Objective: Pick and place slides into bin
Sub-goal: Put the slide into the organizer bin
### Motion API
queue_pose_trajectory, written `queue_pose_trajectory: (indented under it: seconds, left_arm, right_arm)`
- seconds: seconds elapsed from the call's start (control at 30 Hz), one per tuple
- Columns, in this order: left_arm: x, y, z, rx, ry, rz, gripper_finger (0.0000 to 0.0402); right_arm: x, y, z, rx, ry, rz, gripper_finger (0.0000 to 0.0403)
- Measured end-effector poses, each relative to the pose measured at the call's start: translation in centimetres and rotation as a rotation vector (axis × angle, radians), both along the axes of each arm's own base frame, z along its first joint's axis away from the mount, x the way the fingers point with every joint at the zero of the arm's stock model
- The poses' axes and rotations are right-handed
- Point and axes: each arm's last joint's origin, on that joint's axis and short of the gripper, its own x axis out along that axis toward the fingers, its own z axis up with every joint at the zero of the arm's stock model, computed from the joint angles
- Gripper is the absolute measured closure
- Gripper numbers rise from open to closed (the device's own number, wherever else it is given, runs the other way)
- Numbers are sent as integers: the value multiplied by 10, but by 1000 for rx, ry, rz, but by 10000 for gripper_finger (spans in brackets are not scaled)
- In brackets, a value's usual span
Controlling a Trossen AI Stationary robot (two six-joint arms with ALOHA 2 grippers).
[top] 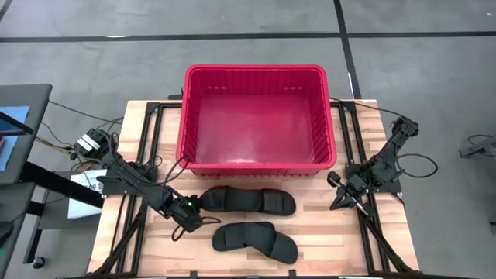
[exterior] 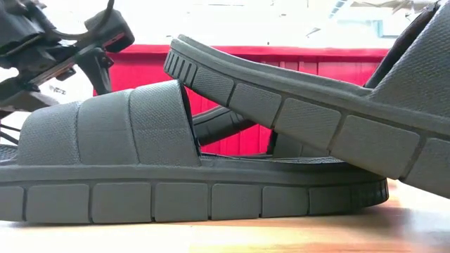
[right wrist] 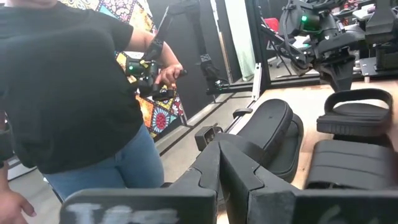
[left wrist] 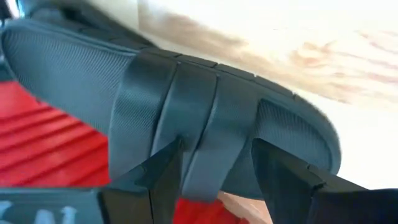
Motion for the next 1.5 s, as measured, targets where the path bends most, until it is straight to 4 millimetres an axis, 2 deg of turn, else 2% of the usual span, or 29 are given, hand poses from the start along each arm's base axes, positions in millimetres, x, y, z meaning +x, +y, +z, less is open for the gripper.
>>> queue_pose_trajectory:
  seconds: [0.47, 1.07, 1.2, 1.43, 1.5]
  left_arm:
    - [3, -1, 3, -26, -77, 63, 214]
    - [17, -6, 16, -44, -334, 160, 219]
    - [19, -8, 19, -66, -376, 170, 256]
    - [22, -9, 22, -93, -408, 174, 375]
    - [22, -9, 23, -103, -418, 178, 392]
  right_arm:
    - [0, 0, 0, 0, 0, 0, 403]
    - [0, 0, 0, 0, 0, 0, 403]
    - [0, 0, 0, 0, 0, 0, 403]
    - [0, 0, 0, -1, 0, 0, 403]
    - [0, 0, 0, 0, 0, 0, 403]
